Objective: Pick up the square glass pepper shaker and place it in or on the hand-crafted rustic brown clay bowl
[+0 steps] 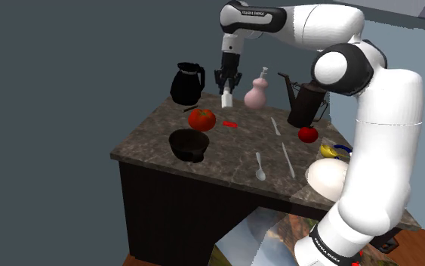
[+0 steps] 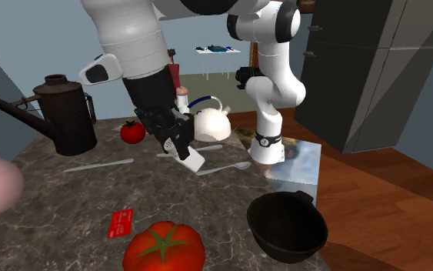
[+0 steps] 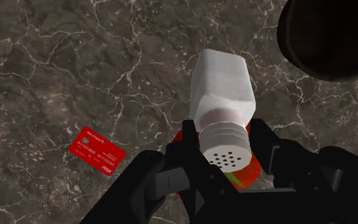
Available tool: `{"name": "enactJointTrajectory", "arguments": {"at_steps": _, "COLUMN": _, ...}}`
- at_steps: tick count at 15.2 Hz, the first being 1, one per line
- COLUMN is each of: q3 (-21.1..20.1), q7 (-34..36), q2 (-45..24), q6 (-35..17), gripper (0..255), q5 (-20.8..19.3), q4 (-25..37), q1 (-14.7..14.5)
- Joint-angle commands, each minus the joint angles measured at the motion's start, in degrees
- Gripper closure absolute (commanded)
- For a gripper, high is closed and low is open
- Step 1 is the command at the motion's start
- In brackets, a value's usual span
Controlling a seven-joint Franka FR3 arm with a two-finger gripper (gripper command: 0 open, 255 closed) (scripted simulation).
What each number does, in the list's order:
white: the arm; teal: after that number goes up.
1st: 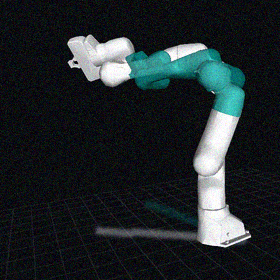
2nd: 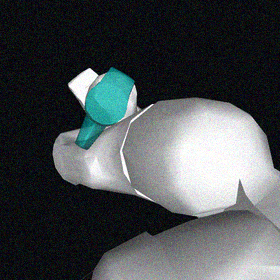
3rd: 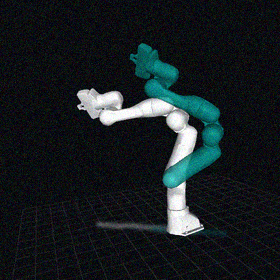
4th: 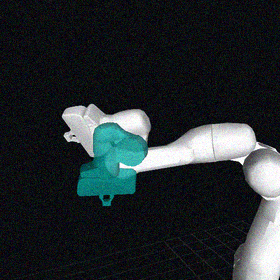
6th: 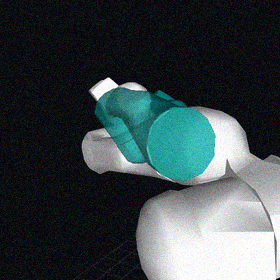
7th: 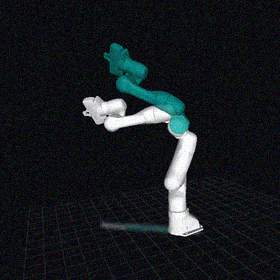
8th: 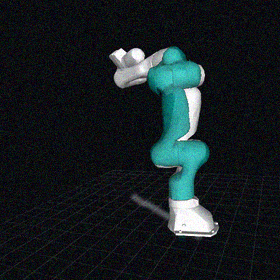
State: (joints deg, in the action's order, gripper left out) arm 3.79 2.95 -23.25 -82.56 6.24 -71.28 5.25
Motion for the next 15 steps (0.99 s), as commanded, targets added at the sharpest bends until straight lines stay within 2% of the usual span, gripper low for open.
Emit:
{"name": "enactJointTrajectory", "arguments": {"at_steps": 1, "q3": -0.73, "q7": 2.4, "q2": 2.12, "q6": -0.98, "gripper": 255, "q5": 0.08, "q4": -2.88, "q1": -1.75}}
{"name": "enactJointTrajectory", "arguments": {"at_steps": 8, "q3": -3.66, "q7": 10.45, "q2": 8.24, "q6": -3.91, "gripper": 255, "q5": 0.63, "q4": -11.05, "q1": -7.25}}
{"name": "enactJointTrajectory", "arguments": {"at_steps": 15, "q3": -7.11, "q7": 18.96, "q2": 11.34, "q6": -5.66, "gripper": 255, "q5": 1.46, "q4": -14.77, "q1": -12.51}}
